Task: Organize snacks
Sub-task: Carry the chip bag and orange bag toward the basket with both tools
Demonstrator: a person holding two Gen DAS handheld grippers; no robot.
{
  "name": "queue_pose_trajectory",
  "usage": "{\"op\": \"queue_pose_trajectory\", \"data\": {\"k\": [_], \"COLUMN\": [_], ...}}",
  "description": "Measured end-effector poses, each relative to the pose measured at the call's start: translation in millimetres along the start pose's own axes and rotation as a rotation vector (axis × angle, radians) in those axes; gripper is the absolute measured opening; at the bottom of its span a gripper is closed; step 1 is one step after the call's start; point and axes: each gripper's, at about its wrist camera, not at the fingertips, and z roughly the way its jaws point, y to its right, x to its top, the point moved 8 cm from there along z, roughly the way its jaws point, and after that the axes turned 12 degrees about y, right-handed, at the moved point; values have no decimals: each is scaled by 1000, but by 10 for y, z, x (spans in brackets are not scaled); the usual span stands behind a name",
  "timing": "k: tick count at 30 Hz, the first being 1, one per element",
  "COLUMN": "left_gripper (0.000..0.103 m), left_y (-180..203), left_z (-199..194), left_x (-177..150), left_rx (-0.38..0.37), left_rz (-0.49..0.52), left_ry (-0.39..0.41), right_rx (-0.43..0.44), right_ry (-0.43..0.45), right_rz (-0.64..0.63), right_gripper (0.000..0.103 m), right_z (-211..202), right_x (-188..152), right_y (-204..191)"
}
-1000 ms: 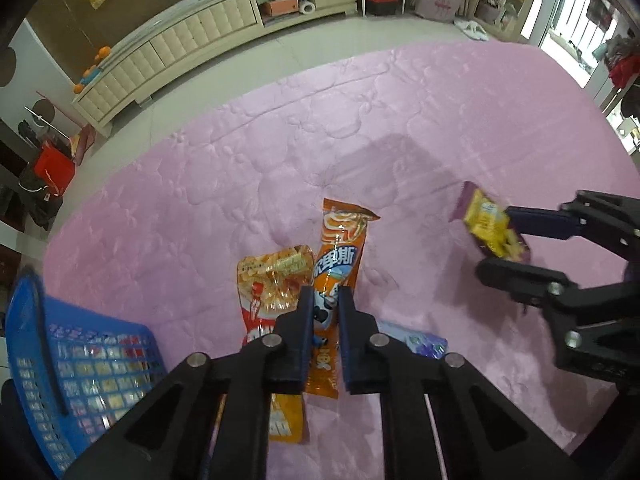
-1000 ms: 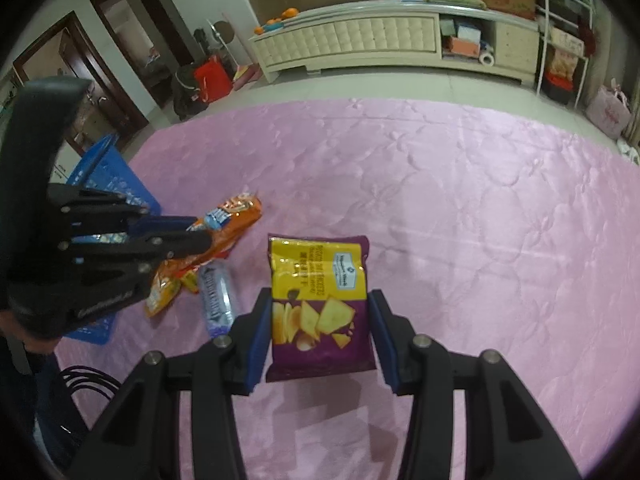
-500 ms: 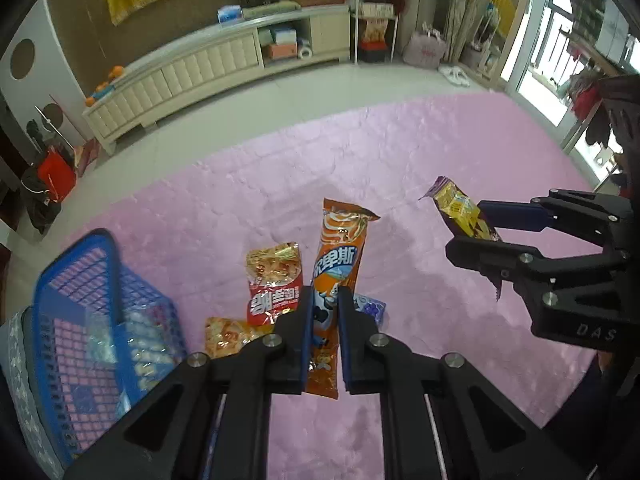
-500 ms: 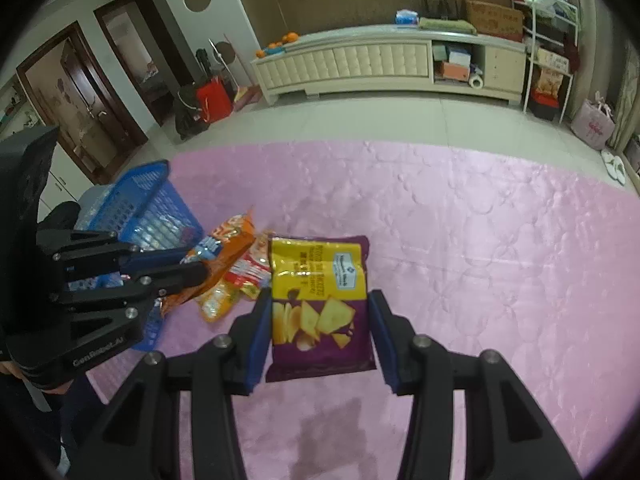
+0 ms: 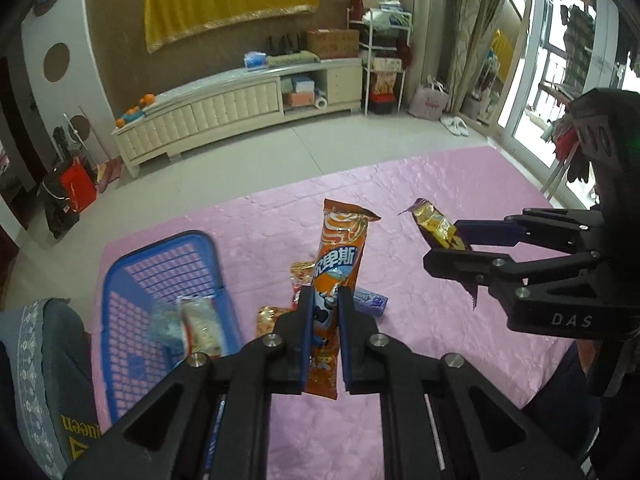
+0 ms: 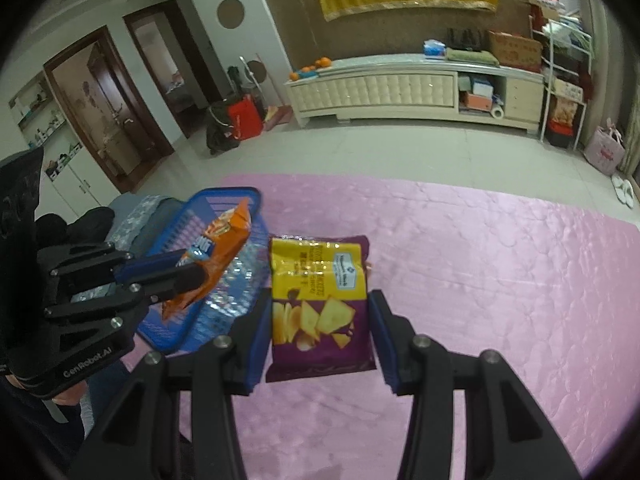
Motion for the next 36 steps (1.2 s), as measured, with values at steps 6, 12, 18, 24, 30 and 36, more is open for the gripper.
{"op": "queue_pose_trajectory", "data": {"k": [6, 12, 18, 24, 30, 36], "left_gripper": [11, 11, 11, 11, 11, 11], "left_y": [-352, -696, -986, -1166, -1326, -1398], "left_z": [-346, -606, -702, -675, -582, -441], "left_x": [-58, -167, -368, -555, -727, -911], "left_rx": [35, 72, 95, 102, 94, 71], "left_rz": [-28, -72, -123, -153, -175, -162], "left_ry": [31, 44, 31, 13, -24, -61], "right_rx": [30, 70, 101, 107, 114, 108], "right_ry": [7, -4, -40, -78, -112, -152], "right_rz": [-59, -104, -146, -163, -173, -184], "right_gripper": [51, 51, 51, 51, 51, 51], "right_z": [27, 192, 416, 624, 830, 1011], "right_x": [33, 29, -74, -174, -281, -400], "right_y": [-428, -795, -1121, -1282, -1416, -1469]}}
